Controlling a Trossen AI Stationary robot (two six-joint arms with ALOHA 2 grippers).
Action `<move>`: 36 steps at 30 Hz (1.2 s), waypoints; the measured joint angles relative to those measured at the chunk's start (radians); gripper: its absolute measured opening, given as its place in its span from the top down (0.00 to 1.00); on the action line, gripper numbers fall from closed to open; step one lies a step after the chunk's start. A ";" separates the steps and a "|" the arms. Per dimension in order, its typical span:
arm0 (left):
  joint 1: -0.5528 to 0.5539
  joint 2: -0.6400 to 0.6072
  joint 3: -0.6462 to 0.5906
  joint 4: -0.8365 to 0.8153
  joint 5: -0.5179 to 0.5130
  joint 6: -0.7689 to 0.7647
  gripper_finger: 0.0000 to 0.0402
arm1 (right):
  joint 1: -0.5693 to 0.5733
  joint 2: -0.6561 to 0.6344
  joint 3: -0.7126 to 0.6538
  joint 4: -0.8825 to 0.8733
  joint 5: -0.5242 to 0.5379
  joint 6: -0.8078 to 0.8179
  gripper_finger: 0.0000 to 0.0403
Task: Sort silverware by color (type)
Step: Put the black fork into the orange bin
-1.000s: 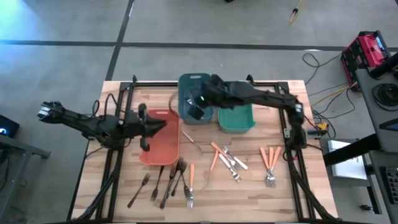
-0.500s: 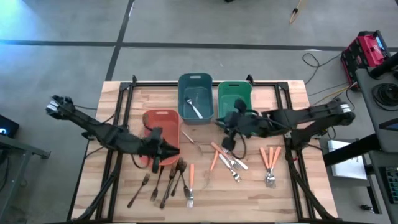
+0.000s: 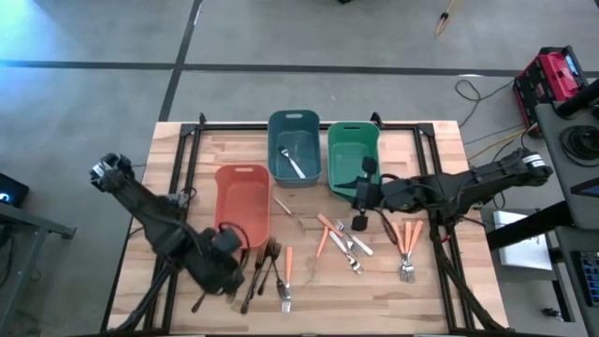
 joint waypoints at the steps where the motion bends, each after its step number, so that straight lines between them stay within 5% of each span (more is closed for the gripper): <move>1: -0.026 0.020 0.015 0.005 0.011 -0.019 0.91 | -0.003 -0.003 -0.009 0.023 0.000 -0.043 0.86; 6: -0.134 0.108 0.065 0.005 0.027 -0.198 0.91 | -0.030 0.000 0.019 0.081 0.003 -0.197 0.86; 17: -0.325 0.309 0.184 -0.091 0.187 -0.770 0.91 | -0.038 0.021 0.090 0.078 0.003 -0.137 0.86; 22: -0.367 0.341 0.193 -0.131 0.235 -0.870 0.91 | -0.032 0.020 0.090 0.069 -0.004 -0.033 0.86; 30: -0.336 0.331 0.181 -0.243 0.169 -0.957 0.91 | -0.029 0.026 0.090 0.033 -0.004 -0.040 0.86; 36: -0.267 0.329 0.164 -0.229 0.094 -0.841 0.91 | -0.029 0.026 0.090 -0.001 -0.005 -0.074 0.86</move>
